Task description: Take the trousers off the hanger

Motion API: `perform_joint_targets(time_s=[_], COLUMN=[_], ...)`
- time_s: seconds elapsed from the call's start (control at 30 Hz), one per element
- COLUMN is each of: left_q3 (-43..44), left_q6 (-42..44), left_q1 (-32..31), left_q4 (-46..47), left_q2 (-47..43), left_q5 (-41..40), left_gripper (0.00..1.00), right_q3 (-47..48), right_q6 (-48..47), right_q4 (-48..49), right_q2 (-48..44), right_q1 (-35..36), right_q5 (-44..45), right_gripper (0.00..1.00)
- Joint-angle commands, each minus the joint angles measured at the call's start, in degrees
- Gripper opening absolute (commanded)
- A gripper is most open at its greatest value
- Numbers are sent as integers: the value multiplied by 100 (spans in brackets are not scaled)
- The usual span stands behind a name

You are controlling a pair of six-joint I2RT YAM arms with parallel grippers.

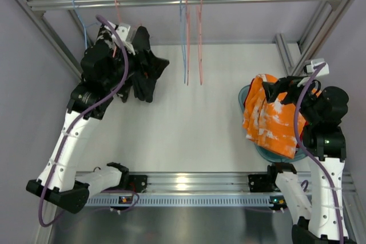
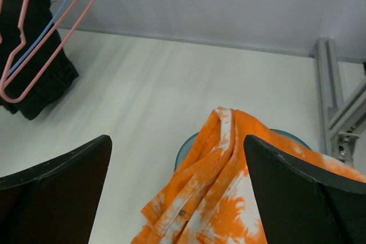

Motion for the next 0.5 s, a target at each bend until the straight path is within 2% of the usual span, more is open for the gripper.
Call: perform_joint_targets(time_s=[0.0, 0.07, 0.2, 0.27, 0.47], left_q3=[-90, -152, -634, -837, -1277], left_q6=[956, 1168, 1064, 1081, 1143], left_q1=[78, 78, 78, 78, 86], left_q4=[-885, -1481, -2256, -2423, -2556], left_q2=[-276, -470, -751, -1032, -1568], left_q5=[238, 186, -595, -1000, -1247], left_gripper=[99, 98, 99, 99, 98], right_q3=[-248, -337, -565, -645, -794], right_q6=[142, 98, -43, -69, -61], right_q4=[267, 188, -84, -216, -410], right_q2=[16, -1, -1, -27, -291], right_q1=[14, 14, 14, 14, 23], right_q5=[-727, -1096, -1729, -2002, -2433], right_gripper=[99, 99, 99, 99, 99])
